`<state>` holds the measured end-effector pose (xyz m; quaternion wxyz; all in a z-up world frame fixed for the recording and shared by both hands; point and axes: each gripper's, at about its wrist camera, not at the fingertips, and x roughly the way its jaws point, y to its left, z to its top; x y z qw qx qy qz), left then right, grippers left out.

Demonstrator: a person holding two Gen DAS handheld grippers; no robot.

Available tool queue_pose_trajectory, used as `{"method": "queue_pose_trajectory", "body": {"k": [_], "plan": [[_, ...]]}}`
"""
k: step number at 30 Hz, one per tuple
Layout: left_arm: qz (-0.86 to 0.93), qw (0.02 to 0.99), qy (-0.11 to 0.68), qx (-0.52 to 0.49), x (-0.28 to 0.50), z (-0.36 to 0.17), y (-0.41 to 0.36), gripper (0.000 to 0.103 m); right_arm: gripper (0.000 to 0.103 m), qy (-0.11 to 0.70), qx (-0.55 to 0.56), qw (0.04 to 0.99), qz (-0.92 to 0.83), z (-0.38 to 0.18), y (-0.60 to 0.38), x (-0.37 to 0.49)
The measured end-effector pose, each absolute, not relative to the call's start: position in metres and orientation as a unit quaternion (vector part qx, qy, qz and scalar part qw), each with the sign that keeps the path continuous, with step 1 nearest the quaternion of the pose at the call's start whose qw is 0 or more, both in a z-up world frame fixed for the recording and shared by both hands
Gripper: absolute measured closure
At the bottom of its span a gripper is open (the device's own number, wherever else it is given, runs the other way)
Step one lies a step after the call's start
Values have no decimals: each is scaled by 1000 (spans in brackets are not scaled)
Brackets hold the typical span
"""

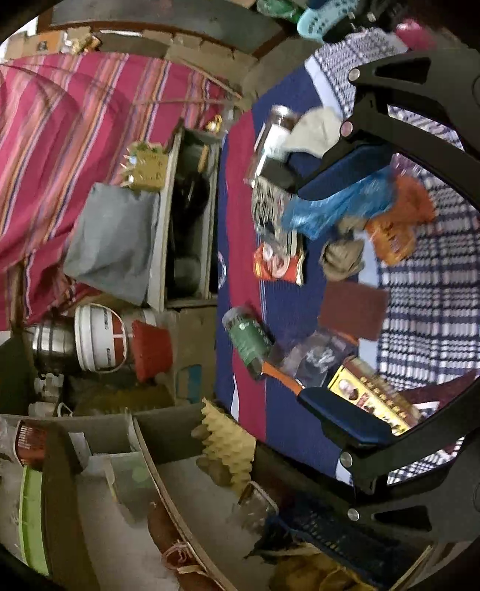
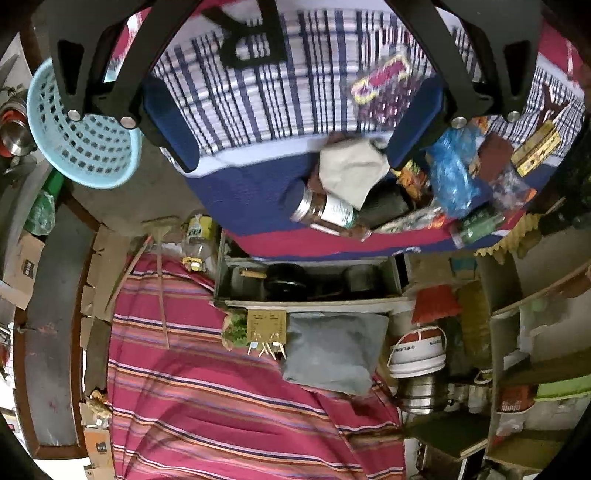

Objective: Collect trash
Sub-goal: 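Reach the left tool to the blue plastic bag and grasp it, then grasp the beige cloth with the right tool while the left tool lifts the blue bag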

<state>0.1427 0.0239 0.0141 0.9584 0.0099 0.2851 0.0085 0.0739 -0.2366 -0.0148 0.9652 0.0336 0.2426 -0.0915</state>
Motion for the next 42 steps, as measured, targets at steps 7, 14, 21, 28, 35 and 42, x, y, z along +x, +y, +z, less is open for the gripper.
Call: {"method": "queue_pose_trajectory", "body": {"k": [7, 14, 21, 28, 35, 42], "plan": [[5, 951, 308, 23, 176, 0, 9, 5, 4, 243, 36, 966, -83, -8, -244, 126], [-29, 940, 333, 66, 169, -40, -25, 5, 4, 268, 50, 958, -94, -34, -272, 145], [-44, 942, 326, 57, 170, -44, -47, 5, 4, 302, 44, 944, -126, -43, -284, 148], [-48, 934, 351, 53, 182, -72, -50, 6, 4, 308, 58, 942, -122, -54, -284, 155], [-78, 928, 362, 34, 188, -77, -49, 47, 4, 322, 91, 936, -111, -71, -281, 156], [-94, 934, 343, 12, 184, -55, -38, 73, 4, 328, 78, 937, -86, -83, -255, 160]]}}
